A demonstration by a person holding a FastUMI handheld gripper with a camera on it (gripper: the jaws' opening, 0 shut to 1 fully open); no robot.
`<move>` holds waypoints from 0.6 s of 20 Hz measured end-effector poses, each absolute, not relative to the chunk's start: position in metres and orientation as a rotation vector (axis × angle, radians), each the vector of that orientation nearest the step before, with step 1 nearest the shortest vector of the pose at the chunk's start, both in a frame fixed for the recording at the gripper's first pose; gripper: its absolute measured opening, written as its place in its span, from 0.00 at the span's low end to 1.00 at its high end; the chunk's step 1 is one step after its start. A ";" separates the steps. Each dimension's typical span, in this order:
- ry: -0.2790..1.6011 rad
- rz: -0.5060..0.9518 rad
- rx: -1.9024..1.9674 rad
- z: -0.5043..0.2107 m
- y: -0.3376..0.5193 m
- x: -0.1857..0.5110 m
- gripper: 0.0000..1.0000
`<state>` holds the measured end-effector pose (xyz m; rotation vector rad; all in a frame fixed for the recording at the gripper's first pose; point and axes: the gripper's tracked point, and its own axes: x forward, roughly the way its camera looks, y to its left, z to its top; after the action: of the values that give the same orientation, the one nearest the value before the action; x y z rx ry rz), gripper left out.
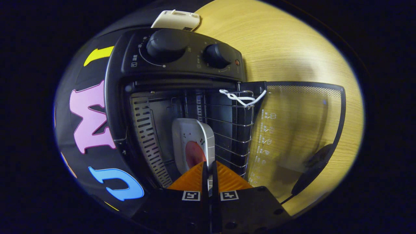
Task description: Open the toaster oven, put the food inside, and close the toaster oven door.
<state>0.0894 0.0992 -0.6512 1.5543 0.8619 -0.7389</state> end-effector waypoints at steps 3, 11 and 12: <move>0.860 -0.767 1.548 -0.656 0.099 0.089 0.08; 0.899 -0.744 1.581 -0.653 0.112 0.089 0.25; 0.903 -0.729 1.573 -0.648 0.110 0.086 0.37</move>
<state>0.0865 0.1104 -0.6478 1.5726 0.9025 -0.7292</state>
